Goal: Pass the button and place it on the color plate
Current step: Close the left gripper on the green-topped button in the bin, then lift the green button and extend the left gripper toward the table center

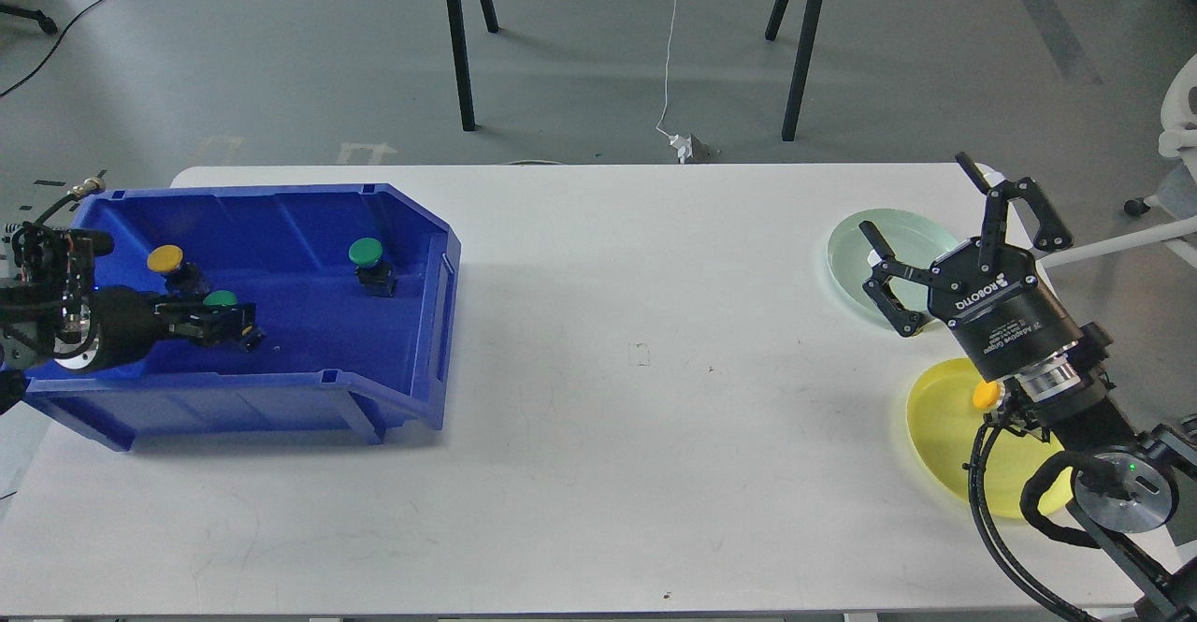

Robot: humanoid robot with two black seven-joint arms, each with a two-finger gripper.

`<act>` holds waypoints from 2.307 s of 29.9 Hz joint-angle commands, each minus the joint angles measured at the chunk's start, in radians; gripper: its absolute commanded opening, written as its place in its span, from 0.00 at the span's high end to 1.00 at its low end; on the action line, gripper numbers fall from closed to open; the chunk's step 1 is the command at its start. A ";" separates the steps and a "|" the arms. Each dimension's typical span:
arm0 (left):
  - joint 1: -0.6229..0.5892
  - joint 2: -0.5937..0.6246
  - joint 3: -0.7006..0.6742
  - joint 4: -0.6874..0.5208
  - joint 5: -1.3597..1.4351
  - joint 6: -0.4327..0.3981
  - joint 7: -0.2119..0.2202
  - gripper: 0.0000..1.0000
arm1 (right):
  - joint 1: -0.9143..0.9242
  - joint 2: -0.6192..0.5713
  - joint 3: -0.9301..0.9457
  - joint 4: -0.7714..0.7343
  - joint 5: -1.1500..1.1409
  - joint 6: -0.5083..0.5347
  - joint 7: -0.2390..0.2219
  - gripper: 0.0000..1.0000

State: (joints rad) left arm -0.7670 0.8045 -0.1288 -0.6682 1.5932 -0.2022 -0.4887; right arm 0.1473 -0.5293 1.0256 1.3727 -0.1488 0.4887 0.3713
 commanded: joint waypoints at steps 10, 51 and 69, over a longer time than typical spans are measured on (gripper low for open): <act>-0.001 0.001 0.000 0.001 0.002 0.000 0.000 0.82 | -0.002 0.000 0.002 0.000 0.000 0.000 0.000 0.04; -0.072 -0.286 -0.173 -0.705 -0.753 0.099 0.000 0.87 | -0.009 -0.213 -0.030 0.016 -0.034 0.000 -0.009 0.04; -0.037 -0.340 -0.158 -0.656 -0.654 0.124 0.000 0.86 | 0.311 -0.023 -0.378 0.063 -0.020 0.000 -0.226 0.04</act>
State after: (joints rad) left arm -0.8045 0.4649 -0.2874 -1.3239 0.9231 -0.0782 -0.4886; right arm 0.4170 -0.5770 0.6866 1.4400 -0.1694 0.4887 0.1474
